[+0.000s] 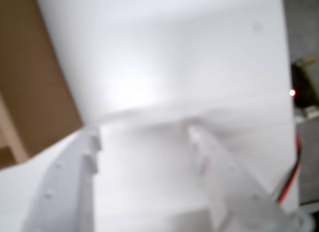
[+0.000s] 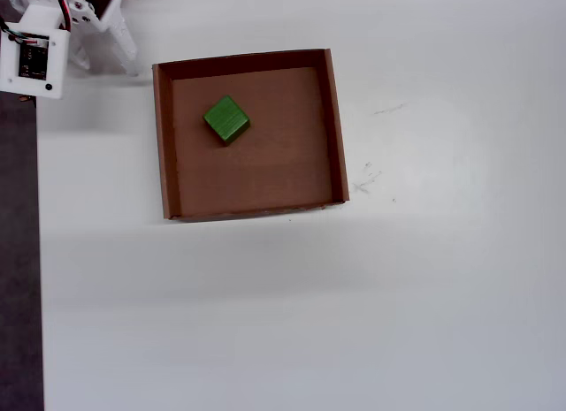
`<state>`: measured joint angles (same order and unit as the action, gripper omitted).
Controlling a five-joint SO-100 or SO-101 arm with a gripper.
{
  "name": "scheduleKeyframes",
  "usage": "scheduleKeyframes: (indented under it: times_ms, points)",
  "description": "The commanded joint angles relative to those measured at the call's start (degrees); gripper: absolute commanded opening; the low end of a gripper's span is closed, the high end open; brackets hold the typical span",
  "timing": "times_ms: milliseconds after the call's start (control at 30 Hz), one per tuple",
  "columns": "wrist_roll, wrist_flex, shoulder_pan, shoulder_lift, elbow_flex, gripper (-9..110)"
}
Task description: Grasp a green cube and put it in a box.
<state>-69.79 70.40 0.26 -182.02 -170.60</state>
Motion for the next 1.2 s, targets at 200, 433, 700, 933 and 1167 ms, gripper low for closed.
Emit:
scheduleKeyframes:
  times_ms: [200, 433, 700, 933, 1167]
  points:
    - [0.4, 0.4, 0.2, -0.4, 0.4, 25]
    - [0.5, 0.5, 0.2, -0.4, 0.4, 25]
    - [0.7, 0.5, 0.2, -0.4, 0.4, 25]
    - [1.0, 0.5, 0.2, -0.4, 0.4, 25]
    - [1.2, 0.6, 0.2, -0.4, 0.3, 25]
